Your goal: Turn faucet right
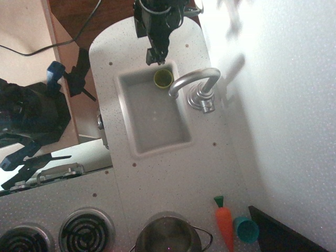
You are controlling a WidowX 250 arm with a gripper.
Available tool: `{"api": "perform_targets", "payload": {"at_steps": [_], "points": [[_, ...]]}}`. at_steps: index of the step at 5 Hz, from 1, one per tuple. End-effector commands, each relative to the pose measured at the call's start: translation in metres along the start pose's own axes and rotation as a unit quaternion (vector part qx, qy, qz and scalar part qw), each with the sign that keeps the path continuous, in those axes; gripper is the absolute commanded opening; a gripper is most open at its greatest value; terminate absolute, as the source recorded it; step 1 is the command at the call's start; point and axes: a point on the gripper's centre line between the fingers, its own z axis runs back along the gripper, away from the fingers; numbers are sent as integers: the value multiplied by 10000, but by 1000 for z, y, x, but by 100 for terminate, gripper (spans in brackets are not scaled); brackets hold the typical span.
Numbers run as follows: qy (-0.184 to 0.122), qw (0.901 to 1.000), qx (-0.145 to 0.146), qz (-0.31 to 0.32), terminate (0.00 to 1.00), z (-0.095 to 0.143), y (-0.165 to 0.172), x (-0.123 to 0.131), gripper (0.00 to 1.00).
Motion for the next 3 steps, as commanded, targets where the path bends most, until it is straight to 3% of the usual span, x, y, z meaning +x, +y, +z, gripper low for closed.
{"api": "perform_targets", "payload": {"at_steps": [1,2,3], "points": [[0,10000,0,0,0,0,0,0,100],[-76,9987,504,-5,0,2,-10,0,100],[315,9993,-19,-191,0,-7,-11,5,100]]}}
